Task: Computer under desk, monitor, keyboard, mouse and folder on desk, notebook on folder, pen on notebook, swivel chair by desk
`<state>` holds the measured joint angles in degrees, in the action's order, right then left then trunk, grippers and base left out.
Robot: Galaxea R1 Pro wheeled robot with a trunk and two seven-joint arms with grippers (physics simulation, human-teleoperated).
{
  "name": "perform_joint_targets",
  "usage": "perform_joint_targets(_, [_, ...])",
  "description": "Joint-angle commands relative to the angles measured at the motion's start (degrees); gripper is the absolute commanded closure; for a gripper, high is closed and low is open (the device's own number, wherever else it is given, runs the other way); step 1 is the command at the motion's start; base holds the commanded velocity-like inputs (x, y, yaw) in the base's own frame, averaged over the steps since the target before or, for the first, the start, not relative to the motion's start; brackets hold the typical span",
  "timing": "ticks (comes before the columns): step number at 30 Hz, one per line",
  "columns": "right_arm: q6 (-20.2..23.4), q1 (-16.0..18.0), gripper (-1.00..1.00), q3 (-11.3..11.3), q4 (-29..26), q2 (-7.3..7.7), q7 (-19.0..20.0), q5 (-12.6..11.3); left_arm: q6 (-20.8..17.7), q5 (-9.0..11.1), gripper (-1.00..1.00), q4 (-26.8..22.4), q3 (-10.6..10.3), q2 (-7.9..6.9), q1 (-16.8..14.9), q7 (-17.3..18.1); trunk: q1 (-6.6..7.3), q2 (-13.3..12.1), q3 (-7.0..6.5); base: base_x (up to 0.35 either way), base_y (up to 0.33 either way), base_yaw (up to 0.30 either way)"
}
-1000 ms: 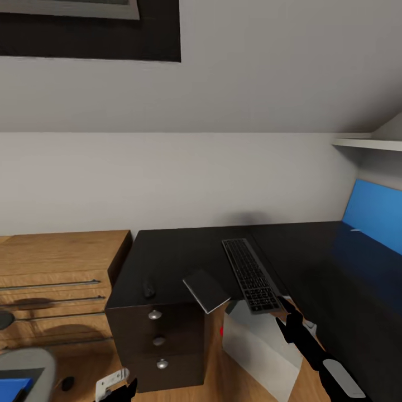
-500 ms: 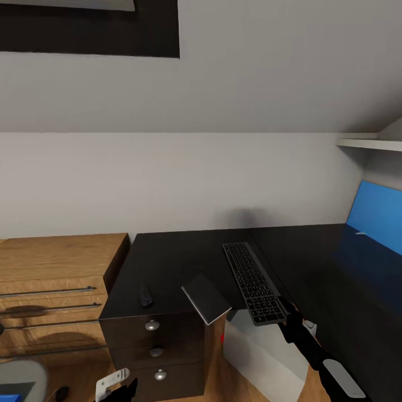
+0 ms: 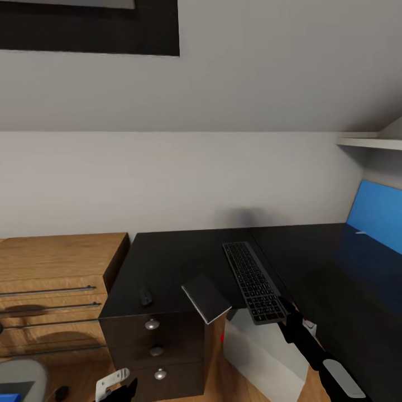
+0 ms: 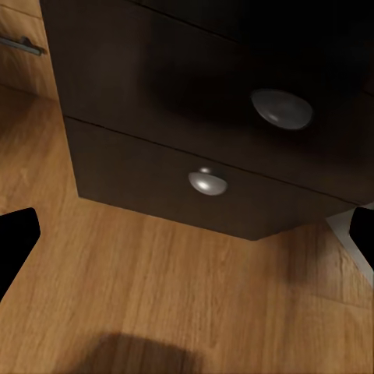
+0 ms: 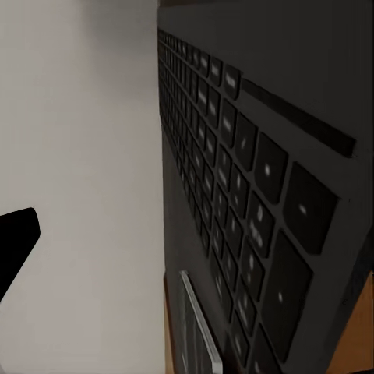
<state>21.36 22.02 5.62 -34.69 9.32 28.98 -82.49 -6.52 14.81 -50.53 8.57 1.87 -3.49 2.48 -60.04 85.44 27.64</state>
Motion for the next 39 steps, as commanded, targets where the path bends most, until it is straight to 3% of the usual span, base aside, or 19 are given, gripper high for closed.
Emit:
perform_joint_targets(1, [0.51, 0.04, -1.00, 0.14, 0.03, -0.01, 0.02, -0.48, -0.43, 0.58, -1.00, -0.11, 0.22, 0.06, -0.02, 0.26, -0.22, 0.45, 0.25, 0.000, 0.000, 0.000])
perform_joint_targets(13, [0.47, 0.04, -1.00, 0.10, 0.05, -0.01, 0.02, -0.48, -0.42, 0.66, -1.00, -0.10, 0.25, 0.06, -0.02, 0.21, -2.86, 5.26, 2.40, 0.000, 0.000, 0.000])
perform_joint_targets(32, [0.46, 0.04, -1.00, -0.02, -0.01, 0.02, 0.07, -0.42, -0.42, 0.66, -1.00, -0.09, 0.31, 0.06, -0.02, 0.17, -2.86, 5.26, 2.40, 0.000, 0.000, 0.000])
perform_joint_targets(33, [0.45, 0.04, 1.00, -0.04, -0.02, 0.03, 0.07, -0.38, -0.42, 0.66, -1.00, -0.09, 0.31, 0.06, -0.02, 0.16, -2.86, 5.26, 2.40, 0.000, 0.000, 0.000])
perform_joint_targets(39, [0.39, 0.04, 1.00, -0.15, -0.03, 0.07, 0.03, -0.24, -0.42, 0.66, -1.00, -0.11, 0.31, 0.06, -0.02, 0.17, -2.86, 5.26, 2.40, 0.000, 0.000, 0.000])
